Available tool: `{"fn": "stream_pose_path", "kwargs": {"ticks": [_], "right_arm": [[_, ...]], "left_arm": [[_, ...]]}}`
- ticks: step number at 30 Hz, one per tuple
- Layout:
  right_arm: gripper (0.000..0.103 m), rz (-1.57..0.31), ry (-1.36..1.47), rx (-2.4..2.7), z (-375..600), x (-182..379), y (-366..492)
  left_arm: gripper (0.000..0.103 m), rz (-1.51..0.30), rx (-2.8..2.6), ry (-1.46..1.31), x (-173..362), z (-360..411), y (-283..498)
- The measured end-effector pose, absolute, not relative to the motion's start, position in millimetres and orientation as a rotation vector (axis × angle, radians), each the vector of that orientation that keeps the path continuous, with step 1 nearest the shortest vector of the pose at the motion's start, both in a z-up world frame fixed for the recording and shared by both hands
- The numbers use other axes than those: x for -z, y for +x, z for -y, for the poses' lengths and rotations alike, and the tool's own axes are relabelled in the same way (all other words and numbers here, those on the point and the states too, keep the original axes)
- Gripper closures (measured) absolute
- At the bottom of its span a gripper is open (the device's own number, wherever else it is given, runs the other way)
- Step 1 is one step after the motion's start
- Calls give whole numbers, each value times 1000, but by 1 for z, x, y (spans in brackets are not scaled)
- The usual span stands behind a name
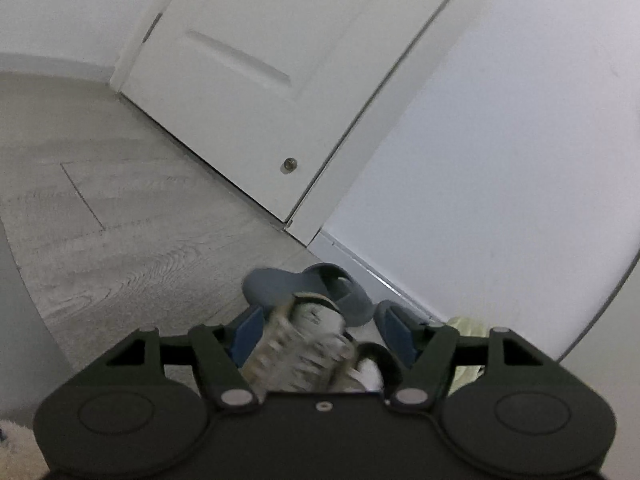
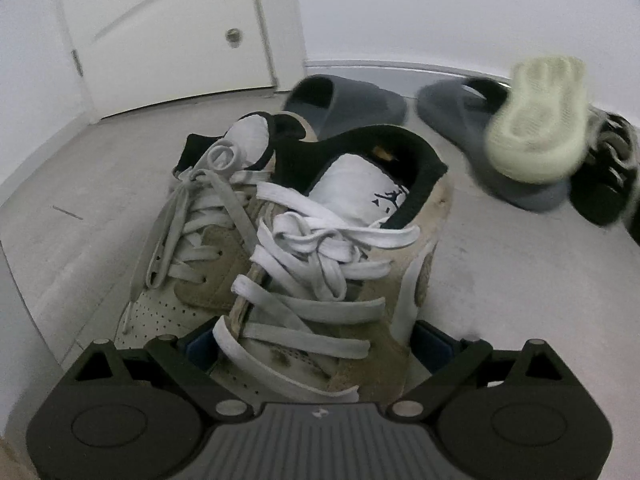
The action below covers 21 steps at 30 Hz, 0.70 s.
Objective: Organize scattered shoes
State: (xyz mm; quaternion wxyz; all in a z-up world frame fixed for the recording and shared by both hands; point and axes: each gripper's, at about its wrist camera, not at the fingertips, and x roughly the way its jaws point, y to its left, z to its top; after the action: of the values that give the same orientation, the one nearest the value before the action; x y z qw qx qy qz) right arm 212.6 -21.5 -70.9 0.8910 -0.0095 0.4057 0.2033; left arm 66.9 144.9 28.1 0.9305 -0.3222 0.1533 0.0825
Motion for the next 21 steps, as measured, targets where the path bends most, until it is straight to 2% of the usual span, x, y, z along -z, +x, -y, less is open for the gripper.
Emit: {"fn": "stream_pose_path", "kwargs": {"ticks": [13, 17, 21], "right_arm": [[5, -874, 7, -662, -115, 72, 245], [5, -801, 35, -719, -101, 56, 235], [5, -701, -69, -685, -50, 32, 219]], "left_arm": [[35, -222, -264, -803, -24, -184, 51], [34, -201, -270, -775, -29, -179, 49], [33, -226, -247, -683, -35, -159, 55]]}}
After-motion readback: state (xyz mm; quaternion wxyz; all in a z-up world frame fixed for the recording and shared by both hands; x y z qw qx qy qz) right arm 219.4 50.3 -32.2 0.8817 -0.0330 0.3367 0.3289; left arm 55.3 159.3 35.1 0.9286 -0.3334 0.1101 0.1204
